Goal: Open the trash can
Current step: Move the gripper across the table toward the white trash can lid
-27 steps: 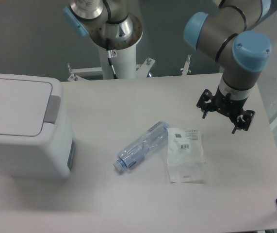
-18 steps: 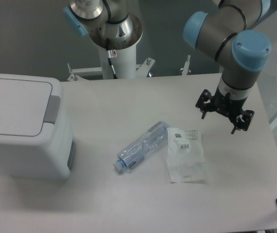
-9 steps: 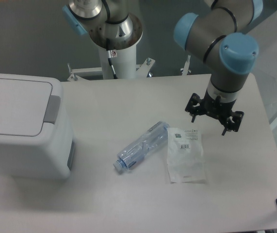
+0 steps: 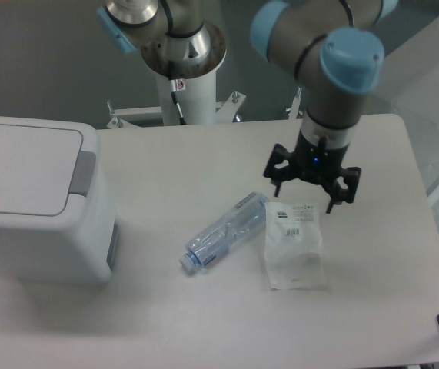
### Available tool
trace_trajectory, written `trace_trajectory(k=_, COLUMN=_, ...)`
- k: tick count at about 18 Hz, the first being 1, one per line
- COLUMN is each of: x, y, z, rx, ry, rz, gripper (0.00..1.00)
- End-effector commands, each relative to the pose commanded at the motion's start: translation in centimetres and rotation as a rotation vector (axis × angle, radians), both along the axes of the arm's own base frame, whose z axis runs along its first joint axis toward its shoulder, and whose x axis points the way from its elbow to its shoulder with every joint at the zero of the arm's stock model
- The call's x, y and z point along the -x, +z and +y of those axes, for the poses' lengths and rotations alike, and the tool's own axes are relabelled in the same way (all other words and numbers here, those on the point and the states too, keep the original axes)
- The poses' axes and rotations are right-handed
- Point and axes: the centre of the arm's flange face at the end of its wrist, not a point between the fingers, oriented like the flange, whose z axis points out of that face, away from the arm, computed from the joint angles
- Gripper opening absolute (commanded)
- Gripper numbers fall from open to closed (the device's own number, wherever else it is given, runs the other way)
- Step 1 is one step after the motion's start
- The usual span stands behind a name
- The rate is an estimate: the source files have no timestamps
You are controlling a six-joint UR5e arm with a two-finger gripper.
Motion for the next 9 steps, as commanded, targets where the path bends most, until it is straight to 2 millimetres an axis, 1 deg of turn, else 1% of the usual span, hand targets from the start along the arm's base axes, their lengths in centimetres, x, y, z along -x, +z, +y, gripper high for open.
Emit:
trace_trajectory(k=2, x=-2.0, y=0.7, z=1.2, rx=-0.016, ry=-0.015, rz=-0.024, gripper=1.00)
trace_trajectory(k=5, x=-4.7, y=2.7, z=2.1, rx=-0.065, ry=0.010, rz=-0.059, gripper=1.00)
trace_trajectory(k=7, x=-7.0, y=3.9, z=3.2, rx=-0.096, ry=0.006, rz=-0.081, gripper=1.00)
trace_trajectory(k=9, x=-9.4, y=4.2, z=4.2, rx=-0.105, ry=0.005, rz=-0.112, gripper=1.00)
